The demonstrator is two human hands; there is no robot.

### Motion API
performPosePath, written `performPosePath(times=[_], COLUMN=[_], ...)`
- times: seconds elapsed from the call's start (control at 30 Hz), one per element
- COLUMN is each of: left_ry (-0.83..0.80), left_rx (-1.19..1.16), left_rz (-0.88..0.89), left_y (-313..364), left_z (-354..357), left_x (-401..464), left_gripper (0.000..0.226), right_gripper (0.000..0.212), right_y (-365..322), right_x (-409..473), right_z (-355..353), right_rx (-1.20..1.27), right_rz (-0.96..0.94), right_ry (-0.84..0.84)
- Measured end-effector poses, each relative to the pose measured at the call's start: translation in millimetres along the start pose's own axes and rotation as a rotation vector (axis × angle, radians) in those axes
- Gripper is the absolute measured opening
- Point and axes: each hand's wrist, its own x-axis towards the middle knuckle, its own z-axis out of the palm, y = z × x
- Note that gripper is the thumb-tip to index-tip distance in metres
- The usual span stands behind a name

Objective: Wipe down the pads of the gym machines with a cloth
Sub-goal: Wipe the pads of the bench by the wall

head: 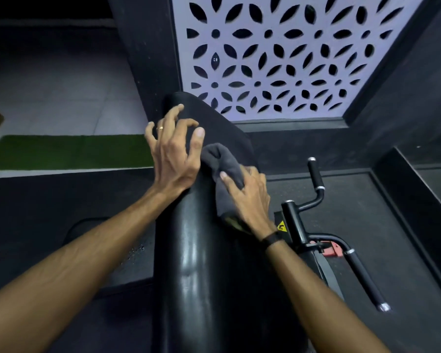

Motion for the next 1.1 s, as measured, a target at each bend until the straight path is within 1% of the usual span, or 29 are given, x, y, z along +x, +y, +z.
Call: performPosePath(times=[0.07,0.17,0.23,0.3,0.37,0.4,0.43,0.47,0.57,0.63,0.73,0.83,0.93,1.0,1.03,1.1], left_ry=[0.000,-0.092,-0.179,-0.234,-0.265,-0.274,-0.278,-0.278,-0.293,-0.294,-0.315,-0.358,-0.375,-0.379,-0.382,-0.403], left_rx=[-0.017,-0.063,-0.087,-0.103,-0.127,-0.136,-0.139,-0.138,-0.124,-0.116,-0.094,-0.071,-0.072,-0.080,-0.084,-0.096], left_rz=[0.035,0.162,0.272,0.334,0.323,0.306,0.288,0.278,0.298,0.316,0.337,0.347,0.351,0.350,0.348,0.362], left_y=[5.1,14.2,18.9,21.3,21.6,22.3,22.6,23.4,23.4,22.2,20.1,19.9,20.0,19.6,20.2,20.7], left_z=[-7.3,-20.3,-26.2,-26.6,-24.9,-23.9,-23.0,-22.7,-21.7,-21.9,-22.7,-22.9,-23.3,-23.6,-23.8,-22.7], left_x=[-4.0,-14.3,-23.4,-30.7,-33.5,-32.4,-32.3,-32.0,-31.8,-31.8,-31.2,-32.0,-33.6,-34.6,-34.8,-33.1], left_gripper=[0.043,0.039,0.042,0.046,0.049,0.050,0.052,0.054,0.058,0.060,0.059,0.058,0.058,0.058,0.058,0.059], right_gripper=[0.050,0.051,0.052,0.058,0.076,0.081,0.080,0.075,0.053,0.053,0.064,0.060,0.084,0.092,0.091,0.077], right_y=[20.8,61.8,91.7,110.8,110.2,102.9,92.5,77.4,21.8,-0.9,9.5,62.2,107.1,116.5,113.1,89.2], right_x=[21.7,31.9,17.7,-13.4,-52.6,-69.5,-83.9,-95.2,-99.6,-77.5,-32.6,-8.6,-26.6,-54.7,-70.7,-101.4], right_z=[2.3,0.5,-5.5,-14.8,-24.0,-27.1,-27.2,-26.0,-15.0,-5.5,0.4,-1.4,-12.9,-20.6,-24.1,-26.7], right_rx=[0.011,0.006,-0.022,-0.019,-0.001,0.001,0.003,0.014,0.046,0.004,0.014,-0.056,-0.033,-0.008,-0.013,-0.026], right_rz=[0.057,0.151,0.225,0.273,0.245,0.210,0.161,0.093,-0.096,-0.137,-0.023,0.149,0.264,0.297,0.288,0.190], right_ry=[0.000,-0.014,-0.026,-0.041,-0.007,0.025,0.045,0.058,0.103,0.102,0.103,0.075,0.074,0.069,0.073,0.115])
